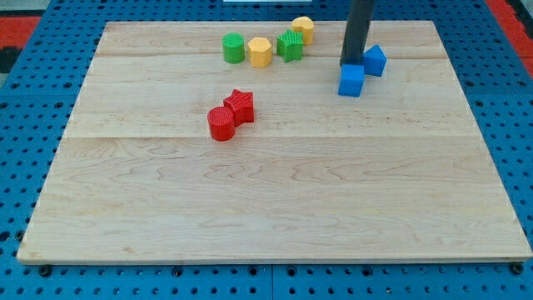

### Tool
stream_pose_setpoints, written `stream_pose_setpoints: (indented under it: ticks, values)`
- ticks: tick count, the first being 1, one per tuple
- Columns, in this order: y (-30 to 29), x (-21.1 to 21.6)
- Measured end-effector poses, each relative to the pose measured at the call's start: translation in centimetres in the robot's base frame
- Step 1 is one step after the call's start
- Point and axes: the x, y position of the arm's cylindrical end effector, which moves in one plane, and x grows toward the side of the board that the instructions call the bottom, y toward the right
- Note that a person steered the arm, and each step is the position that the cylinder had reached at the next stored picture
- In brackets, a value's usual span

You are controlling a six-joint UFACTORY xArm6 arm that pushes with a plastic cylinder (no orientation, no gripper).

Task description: Group up the blue blocks with the red blocks

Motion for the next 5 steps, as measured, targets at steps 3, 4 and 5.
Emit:
stream_pose_setpoints:
  ticks: [3, 4, 5]
  values:
    - [1.7, 3.6]
    - [-7.2, 4.7]
    - [-9.6, 5.0]
